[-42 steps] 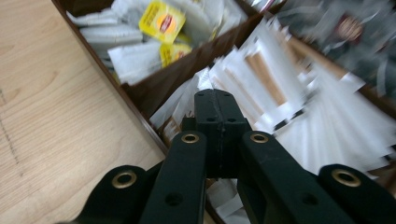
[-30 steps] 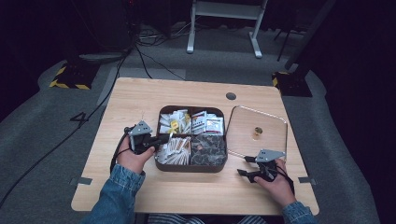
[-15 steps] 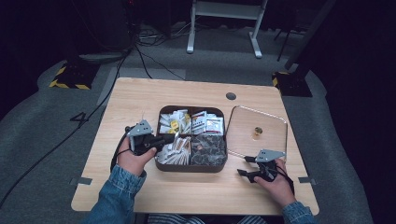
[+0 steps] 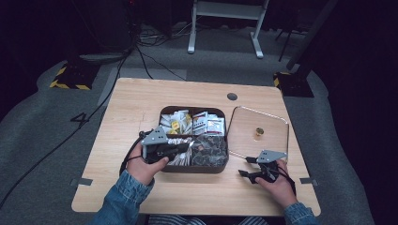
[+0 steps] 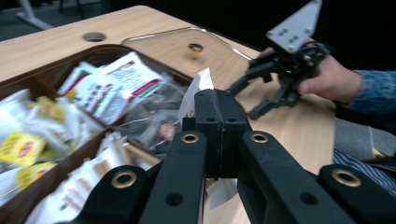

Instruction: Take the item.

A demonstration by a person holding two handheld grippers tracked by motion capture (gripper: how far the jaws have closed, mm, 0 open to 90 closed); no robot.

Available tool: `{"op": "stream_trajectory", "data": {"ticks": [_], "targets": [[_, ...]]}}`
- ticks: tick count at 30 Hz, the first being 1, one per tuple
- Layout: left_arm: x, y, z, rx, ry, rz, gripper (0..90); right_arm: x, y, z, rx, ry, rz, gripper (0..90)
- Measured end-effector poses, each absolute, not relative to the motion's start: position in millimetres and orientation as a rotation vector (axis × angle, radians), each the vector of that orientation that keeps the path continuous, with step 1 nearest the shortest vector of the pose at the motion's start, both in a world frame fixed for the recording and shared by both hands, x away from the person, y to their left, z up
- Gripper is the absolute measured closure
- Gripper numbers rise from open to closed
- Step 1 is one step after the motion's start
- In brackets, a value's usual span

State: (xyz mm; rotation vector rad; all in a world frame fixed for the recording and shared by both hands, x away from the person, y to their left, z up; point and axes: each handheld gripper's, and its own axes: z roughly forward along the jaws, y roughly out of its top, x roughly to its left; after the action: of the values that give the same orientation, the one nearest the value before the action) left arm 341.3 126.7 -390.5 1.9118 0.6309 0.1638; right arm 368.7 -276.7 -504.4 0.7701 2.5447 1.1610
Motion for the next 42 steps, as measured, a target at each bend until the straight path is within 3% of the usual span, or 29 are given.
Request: {"op": "stream_trajectory", "data": {"ticks": [17, 42], "targets": [[324.6, 93.5, -391.3, 1.97, 0.499, 0.077, 89.8, 368.7, -276.7, -504.4, 0.77, 2.545, 1.16, 34.0], [319.6, 50.3, -440.7, 2.12, 0.421, -0.079, 89.8, 368.9, -276.7, -504.3, 0.771, 2.545, 1.161, 33.9]]}}
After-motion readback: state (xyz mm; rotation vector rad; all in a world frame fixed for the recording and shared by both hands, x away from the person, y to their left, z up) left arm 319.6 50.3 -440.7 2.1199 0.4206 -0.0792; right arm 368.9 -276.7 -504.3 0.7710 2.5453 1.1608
